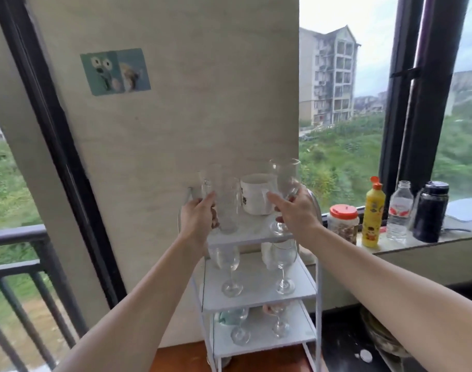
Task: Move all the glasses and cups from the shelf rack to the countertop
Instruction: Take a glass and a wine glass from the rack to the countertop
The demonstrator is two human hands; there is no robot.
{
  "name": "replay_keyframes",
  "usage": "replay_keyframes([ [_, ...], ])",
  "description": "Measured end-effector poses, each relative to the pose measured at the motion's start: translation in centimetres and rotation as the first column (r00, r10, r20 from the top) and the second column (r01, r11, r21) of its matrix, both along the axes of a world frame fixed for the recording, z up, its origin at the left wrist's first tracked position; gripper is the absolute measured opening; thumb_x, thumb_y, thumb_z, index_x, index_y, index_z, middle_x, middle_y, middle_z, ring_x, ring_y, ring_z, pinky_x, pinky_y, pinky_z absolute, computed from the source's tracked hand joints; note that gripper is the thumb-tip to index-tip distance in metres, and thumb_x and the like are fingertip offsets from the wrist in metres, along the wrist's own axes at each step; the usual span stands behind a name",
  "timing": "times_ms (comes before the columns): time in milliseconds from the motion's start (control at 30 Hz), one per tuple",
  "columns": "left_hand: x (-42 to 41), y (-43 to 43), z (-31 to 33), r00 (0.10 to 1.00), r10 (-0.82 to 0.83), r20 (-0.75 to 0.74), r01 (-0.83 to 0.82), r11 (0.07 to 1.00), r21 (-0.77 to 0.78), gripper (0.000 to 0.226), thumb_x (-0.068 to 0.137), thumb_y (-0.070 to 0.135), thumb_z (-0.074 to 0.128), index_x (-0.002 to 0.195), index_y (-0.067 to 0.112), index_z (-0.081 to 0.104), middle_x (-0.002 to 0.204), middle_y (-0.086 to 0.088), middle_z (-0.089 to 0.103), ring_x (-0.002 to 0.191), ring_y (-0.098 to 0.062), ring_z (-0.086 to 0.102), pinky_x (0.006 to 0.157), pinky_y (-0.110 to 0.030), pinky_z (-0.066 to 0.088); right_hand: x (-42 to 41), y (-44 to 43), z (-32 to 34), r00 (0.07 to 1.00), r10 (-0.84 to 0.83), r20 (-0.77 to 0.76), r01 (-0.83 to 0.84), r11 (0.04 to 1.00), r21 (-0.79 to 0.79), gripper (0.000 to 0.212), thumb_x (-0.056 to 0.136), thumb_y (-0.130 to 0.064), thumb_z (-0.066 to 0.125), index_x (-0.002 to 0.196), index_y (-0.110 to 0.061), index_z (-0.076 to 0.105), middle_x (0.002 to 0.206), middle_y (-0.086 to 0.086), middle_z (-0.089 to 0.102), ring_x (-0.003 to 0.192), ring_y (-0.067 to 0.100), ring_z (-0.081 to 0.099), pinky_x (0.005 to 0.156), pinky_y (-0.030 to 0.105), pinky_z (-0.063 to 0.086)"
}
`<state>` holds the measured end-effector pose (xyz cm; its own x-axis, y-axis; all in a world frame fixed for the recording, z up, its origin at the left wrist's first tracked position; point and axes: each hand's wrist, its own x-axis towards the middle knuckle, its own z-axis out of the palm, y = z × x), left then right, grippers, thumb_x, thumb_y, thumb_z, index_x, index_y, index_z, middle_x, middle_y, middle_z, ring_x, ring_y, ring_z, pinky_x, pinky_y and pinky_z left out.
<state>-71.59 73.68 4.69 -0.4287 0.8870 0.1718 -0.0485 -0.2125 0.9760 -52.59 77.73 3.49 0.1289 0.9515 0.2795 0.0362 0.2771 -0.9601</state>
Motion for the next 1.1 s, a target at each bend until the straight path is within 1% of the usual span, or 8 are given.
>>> replay_keyframes([
  [100, -0.5, -0.8, 0.2, 0.997, -0.048, 0.063, 0.046, 0.999, 0.024, 0.026, 0.091, 0.025, 0.059, 0.068, 0.016, 0.05, 0.042, 0.009, 0.035, 0.042, -0.014, 0.028, 0.046, -0.028, 0.03, 0.9, -1.7, -0.3, 0.998, 0.049, -0.049, -0.05, 0.999, -0.018, 0.05, 0.077, -0.028, 0.08, 0.117, -0.025, 0.05, 0.095, 0.007, 0.067, 0.074, 0.02, 0.064, 0.062, 0.039, 0.055],
  [200, -0.1, -2.3, 0.1, 0.989, -0.109, 0.103, 0.104, 0.993, 0.055, 0.03, 0.09, 0.023, 0.059, 0.063, 0.019, 0.048, 0.044, 0.008, 0.032, 0.041, -0.013, 0.025, 0.042, -0.025, 0.028, 3.2, -3.9, 0.0, 0.992, 0.106, -0.069, -0.107, 0.994, -0.021, 0.039, 0.079, -0.026, 0.079, 0.107, -0.031, 0.052, 0.099, 0.009, 0.068, 0.075, 0.015, 0.065, 0.051, 0.024, 0.05],
  [333, 2.8, -5.1, -0.4, 0.969, -0.185, 0.166, 0.178, 0.983, 0.056, 0.032, 0.089, 0.02, 0.06, 0.059, 0.018, 0.05, 0.046, 0.006, 0.035, 0.039, -0.012, 0.027, 0.041, -0.026, 0.031, 7.6, -7.7, 0.0, 0.992, 0.102, -0.071, -0.105, 0.994, -0.036, 0.052, 0.079, -0.024, 0.079, 0.124, -0.024, 0.052, 0.098, 0.006, 0.067, 0.073, 0.014, 0.067, 0.054, 0.025, 0.055],
  [433, 6.9, -7.0, -1.4, 0.945, -0.29, 0.155, 0.288, 0.957, 0.033, 0.034, 0.093, 0.021, 0.054, 0.06, 0.02, 0.046, 0.043, 0.008, 0.032, 0.039, -0.011, 0.027, 0.044, -0.027, 0.032, 11.9, -11.1, -0.9, 0.995, 0.064, -0.083, -0.069, 0.996, -0.061, 0.052, 0.078, -0.021, 0.079, 0.123, -0.023, 0.055, 0.101, 0.008, 0.068, 0.078, 0.02, 0.068, 0.065, 0.035, 0.056],
  [633, 19.7, -11.2, -5.0, 0.871, -0.46, 0.172, 0.472, 0.881, -0.028, 0.033, 0.093, 0.018, 0.05, 0.06, 0.019, 0.043, 0.041, 0.009, 0.031, 0.037, -0.01, 0.026, 0.041, -0.026, 0.027, 24.6, -19.8, -4.4, 0.987, -0.144, -0.07, 0.131, 0.977, -0.165, 0.052, 0.076, -0.018, 0.08, 0.121, -0.019, 0.054, 0.096, 0.007, 0.067, 0.066, 0.011, 0.066, 0.046, 0.022, 0.047],
  [767, 30.2, -15.0, -8.8, 0.757, -0.606, 0.244, 0.64, 0.763, -0.089, 0.028, 0.091, 0.017, 0.049, 0.063, 0.019, 0.045, 0.044, 0.009, 0.03, 0.037, -0.008, 0.024, 0.042, -0.026, 0.021, 34.2, -27.5, -8.0, 0.942, -0.333, -0.044, 0.312, 0.917, -0.248, 0.051, 0.074, -0.016, 0.08, 0.118, -0.02, 0.056, 0.091, 0.006, 0.07, 0.068, 0.015, 0.068, 0.044, 0.024, 0.045],
  [933, 42.9, -21.6, -13.8, 0.584, -0.755, 0.297, 0.811, 0.539, -0.227, 0.044, 0.091, 0.019, 0.046, 0.047, 0.018, 0.051, 0.04, 0.009, 0.031, 0.037, -0.009, 0.023, 0.049, -0.029, 0.015, 44.5, -38.3, -12.5, 0.857, -0.516, -0.012, 0.479, 0.803, -0.354, 0.045, 0.07, -0.014, 0.082, 0.106, -0.024, 0.056, 0.086, 0.005, 0.071, 0.061, 0.013, 0.067, 0.044, 0.023, 0.039],
  [1100, 54.8, -27.8, -17.1, 0.376, -0.881, 0.288, 0.918, 0.313, -0.243, 0.035, 0.092, 0.011, 0.044, 0.059, 0.019, 0.049, 0.044, 0.01, 0.032, 0.035, -0.005, 0.027, 0.037, -0.019, 0.023, 53.7, -47.4, -15.3, 0.715, -0.699, -0.015, 0.632, 0.654, -0.416, 0.052, 0.074, -0.009, 0.08, 0.118, -0.02, 0.056, 0.088, 0.006, 0.068, 0.06, 0.011, 0.068, 0.04, 0.021, 0.041],
])
